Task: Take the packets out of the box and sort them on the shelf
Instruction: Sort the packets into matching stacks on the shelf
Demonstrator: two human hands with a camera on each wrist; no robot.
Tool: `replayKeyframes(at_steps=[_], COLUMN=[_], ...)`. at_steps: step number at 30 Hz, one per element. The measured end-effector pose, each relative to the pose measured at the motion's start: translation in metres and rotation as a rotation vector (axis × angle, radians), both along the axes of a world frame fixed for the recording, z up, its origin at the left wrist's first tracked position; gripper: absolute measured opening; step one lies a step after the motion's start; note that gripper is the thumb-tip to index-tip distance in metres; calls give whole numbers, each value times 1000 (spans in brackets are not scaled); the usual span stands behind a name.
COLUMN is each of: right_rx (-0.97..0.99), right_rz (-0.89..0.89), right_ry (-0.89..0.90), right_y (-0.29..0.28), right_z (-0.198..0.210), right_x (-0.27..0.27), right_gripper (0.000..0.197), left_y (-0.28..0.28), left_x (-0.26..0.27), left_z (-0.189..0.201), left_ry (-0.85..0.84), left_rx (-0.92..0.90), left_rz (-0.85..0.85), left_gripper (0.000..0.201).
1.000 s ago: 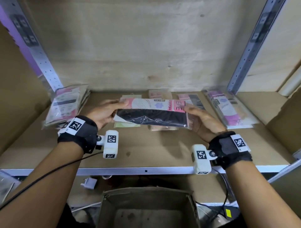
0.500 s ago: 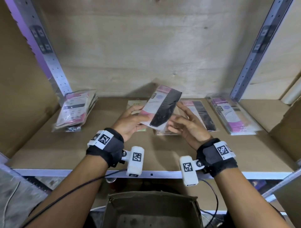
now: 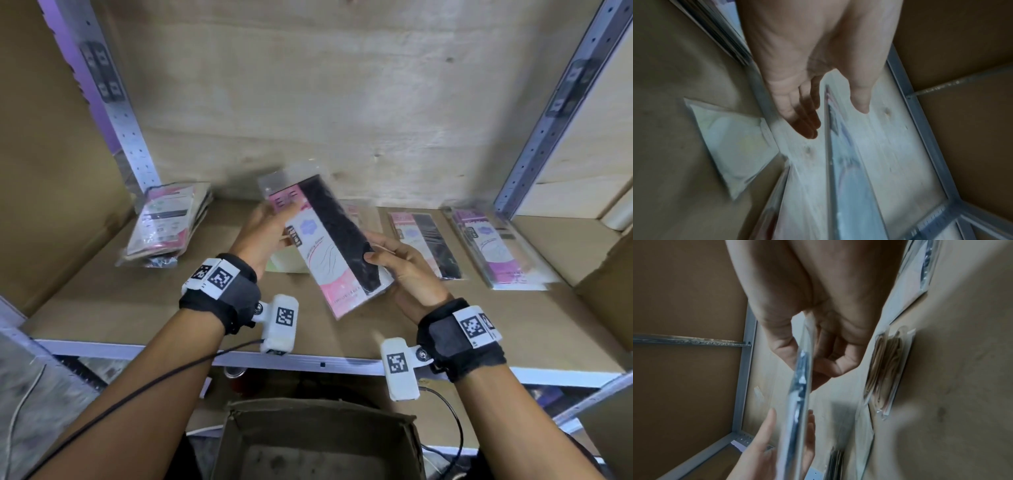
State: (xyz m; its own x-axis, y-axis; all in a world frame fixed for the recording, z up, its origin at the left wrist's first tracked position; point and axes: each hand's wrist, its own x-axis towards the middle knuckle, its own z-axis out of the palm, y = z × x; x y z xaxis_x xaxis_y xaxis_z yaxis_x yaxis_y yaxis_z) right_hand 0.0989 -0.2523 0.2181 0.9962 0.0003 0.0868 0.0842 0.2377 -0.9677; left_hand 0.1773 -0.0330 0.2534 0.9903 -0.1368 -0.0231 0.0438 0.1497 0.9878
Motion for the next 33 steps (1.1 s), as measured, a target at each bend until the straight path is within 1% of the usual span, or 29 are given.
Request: replayKeyframes(at_steps=[1, 2, 4, 5, 6, 8, 10, 12, 15, 18, 20, 21, 24, 27, 29, 31, 33], right_rx=[-27, -39, -37, -31, -21, 23, 105, 153, 170, 147, 116, 106, 138, 159, 162, 168, 163], right_rz=[11, 25, 41, 42, 35, -9, -49, -38, 22, 27, -1, -31, -144, -172, -189, -196, -191], right_ry=[7, 17, 41, 49, 55, 70, 104, 122, 122, 114, 99, 101, 155, 163, 156, 141, 128], right_y=[0, 1, 0, -2, -4, -8, -12, -12, -12, -13, -15, -17, -22, -22, -21, -20, -19], right_z=[-1, -1, -1, -1, 0, -1, -1, -2, -5, -7, -7, -8, -11, -11, -10, -8, -7], right_x=[0, -1, -3, -4, -4, -3, -2, -2, -4, -4, -4, -4, -2, -1, -1, -1, -1], right_gripper=[43, 42, 39, 38, 37, 36, 38, 42, 45, 39, 28, 26, 34, 28, 26, 27, 29], left_y=[4, 8, 18, 23, 28, 33, 33, 30, 26, 29, 32, 34, 37, 36, 34, 30, 25], left_x=[3, 6, 14, 18, 21, 26, 28, 29, 32, 35, 36, 36, 34, 30, 29, 28, 23], left_z=[2, 3, 3, 2, 0, -5, -9, -14, -19, -19, -17, -17, -20, -24, -23, -20, -17], left_ry=[-5, -7, 13, 21, 22, 9, -3, -6, 24, 80, 95, 80, -24, -143, -181, -156, -96], left_rx=[-36, -63, -92, -99, -99, -51, -5, 6, -19, -23, 36, 77, 201, 340, 397, 382, 273], left_rz=[26, 55, 119, 147, 170, 204, 239, 271, 300, 263, 205, 187, 130, 51, 69, 106, 102], left_gripper=[15, 18, 38, 45, 46, 37, 20, 9, 9, 9, 12, 16, 30, 39, 48, 55, 49])
